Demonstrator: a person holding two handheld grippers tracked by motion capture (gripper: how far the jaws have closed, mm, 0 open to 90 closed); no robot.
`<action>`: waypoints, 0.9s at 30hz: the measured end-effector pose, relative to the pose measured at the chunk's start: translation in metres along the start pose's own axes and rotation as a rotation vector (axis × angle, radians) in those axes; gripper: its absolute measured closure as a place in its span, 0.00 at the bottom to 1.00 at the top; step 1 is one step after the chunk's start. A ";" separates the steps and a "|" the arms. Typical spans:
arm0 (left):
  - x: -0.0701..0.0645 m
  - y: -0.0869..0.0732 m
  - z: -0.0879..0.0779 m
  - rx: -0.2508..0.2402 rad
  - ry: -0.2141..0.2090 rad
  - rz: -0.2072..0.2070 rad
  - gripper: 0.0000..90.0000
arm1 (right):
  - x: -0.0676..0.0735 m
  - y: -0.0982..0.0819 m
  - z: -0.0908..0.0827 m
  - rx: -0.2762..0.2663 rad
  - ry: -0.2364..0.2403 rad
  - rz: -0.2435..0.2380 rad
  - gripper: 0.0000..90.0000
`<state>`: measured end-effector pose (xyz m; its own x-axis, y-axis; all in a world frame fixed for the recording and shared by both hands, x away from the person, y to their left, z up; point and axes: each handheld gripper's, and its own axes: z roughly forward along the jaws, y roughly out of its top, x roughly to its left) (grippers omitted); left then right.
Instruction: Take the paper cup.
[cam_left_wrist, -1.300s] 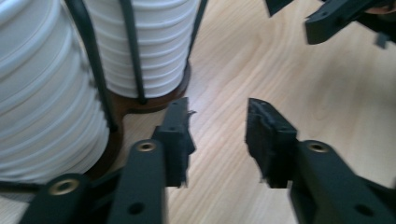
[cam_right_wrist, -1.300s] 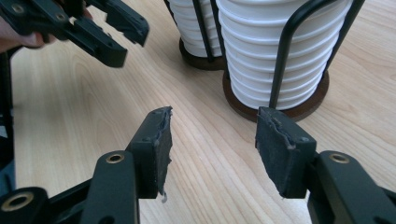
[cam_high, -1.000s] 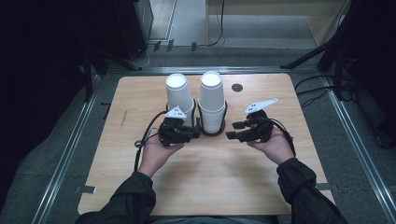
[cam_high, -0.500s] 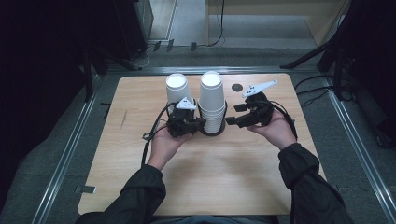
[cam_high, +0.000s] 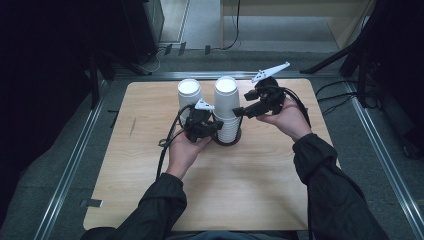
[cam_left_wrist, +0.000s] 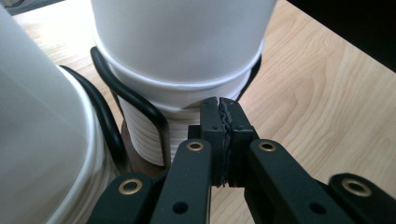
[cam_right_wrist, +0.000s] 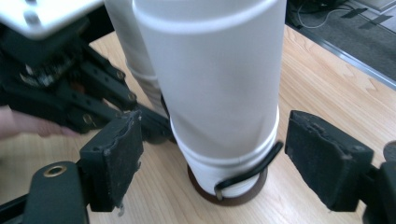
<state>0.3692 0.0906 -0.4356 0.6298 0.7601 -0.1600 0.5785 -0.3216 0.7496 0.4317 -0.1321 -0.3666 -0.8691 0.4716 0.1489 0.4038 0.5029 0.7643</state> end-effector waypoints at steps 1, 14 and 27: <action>0.000 0.000 0.000 0.000 0.002 0.002 1.00 | -0.001 0.003 0.001 0.007 0.001 0.000 0.19; 0.000 -0.002 0.001 0.000 0.013 0.003 0.99 | 0.005 0.056 0.020 0.135 -0.009 -0.083 0.15; 0.002 -0.004 0.000 -0.008 0.011 -0.011 0.99 | 0.016 0.082 0.036 0.251 -0.076 -0.155 0.26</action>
<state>0.3686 0.0934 -0.4390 0.6176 0.7699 -0.1608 0.5808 -0.3087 0.7532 0.4612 -0.0576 -0.3241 -0.9059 0.4234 -0.0125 0.3340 0.7321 0.5938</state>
